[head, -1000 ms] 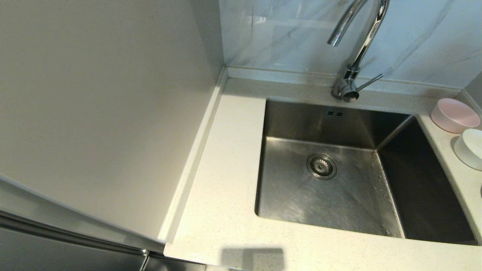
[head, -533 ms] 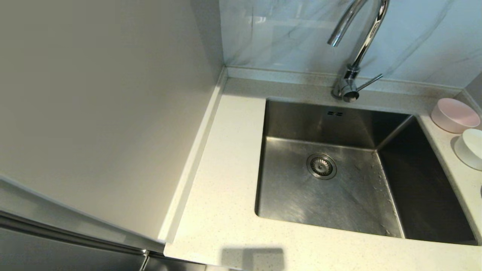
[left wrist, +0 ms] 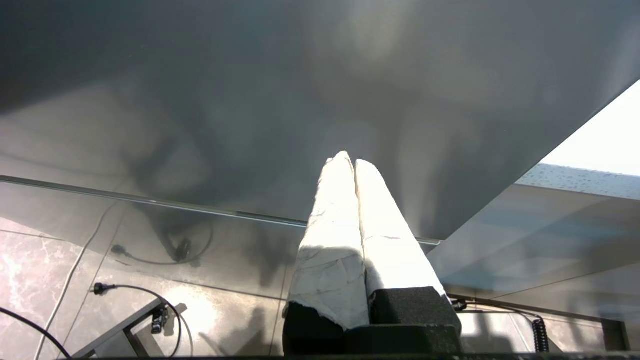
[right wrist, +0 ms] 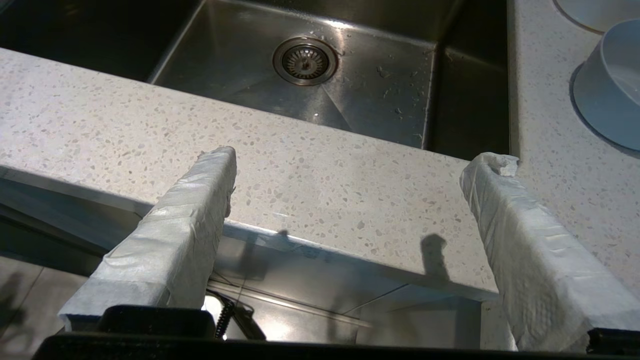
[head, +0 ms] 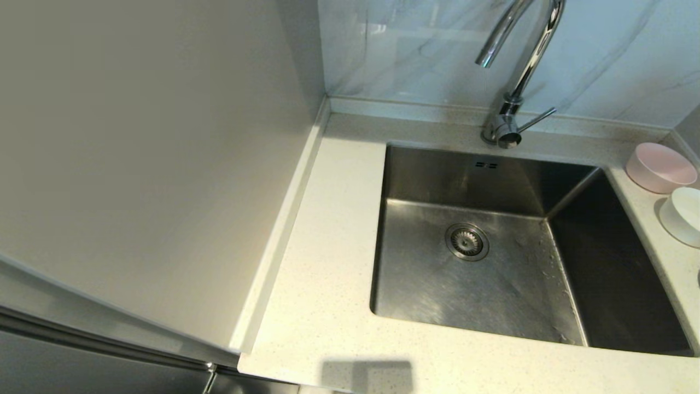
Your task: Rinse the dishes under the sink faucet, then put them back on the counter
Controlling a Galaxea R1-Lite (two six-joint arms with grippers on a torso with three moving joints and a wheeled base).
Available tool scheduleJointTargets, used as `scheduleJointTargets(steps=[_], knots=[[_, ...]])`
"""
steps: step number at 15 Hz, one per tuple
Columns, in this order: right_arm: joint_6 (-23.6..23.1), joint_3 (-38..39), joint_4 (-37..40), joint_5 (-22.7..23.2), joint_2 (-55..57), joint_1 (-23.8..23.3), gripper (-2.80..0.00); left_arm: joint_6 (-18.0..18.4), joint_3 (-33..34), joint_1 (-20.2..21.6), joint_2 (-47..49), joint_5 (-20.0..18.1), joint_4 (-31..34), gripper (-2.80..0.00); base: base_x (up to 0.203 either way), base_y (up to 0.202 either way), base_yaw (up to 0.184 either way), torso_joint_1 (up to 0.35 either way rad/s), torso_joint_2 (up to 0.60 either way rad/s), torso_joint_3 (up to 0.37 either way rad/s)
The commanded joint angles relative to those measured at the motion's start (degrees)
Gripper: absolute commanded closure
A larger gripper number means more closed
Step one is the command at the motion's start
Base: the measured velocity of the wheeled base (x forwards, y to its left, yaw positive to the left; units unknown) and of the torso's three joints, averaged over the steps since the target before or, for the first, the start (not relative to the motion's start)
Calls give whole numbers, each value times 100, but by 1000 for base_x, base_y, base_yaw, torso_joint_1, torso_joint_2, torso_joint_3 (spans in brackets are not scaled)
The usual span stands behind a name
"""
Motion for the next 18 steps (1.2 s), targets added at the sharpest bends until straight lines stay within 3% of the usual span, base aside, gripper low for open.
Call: scheduleJointTargets(steps=[1,18], knots=[[15,5,7,2,9,3,-280,-5,0,1,-18,2,-2,0,0,0,0,0,0,0],[-80,5,42,55,9,5,-280,-5,0,1,-18,2,-2,0,0,0,0,0,0,0]])
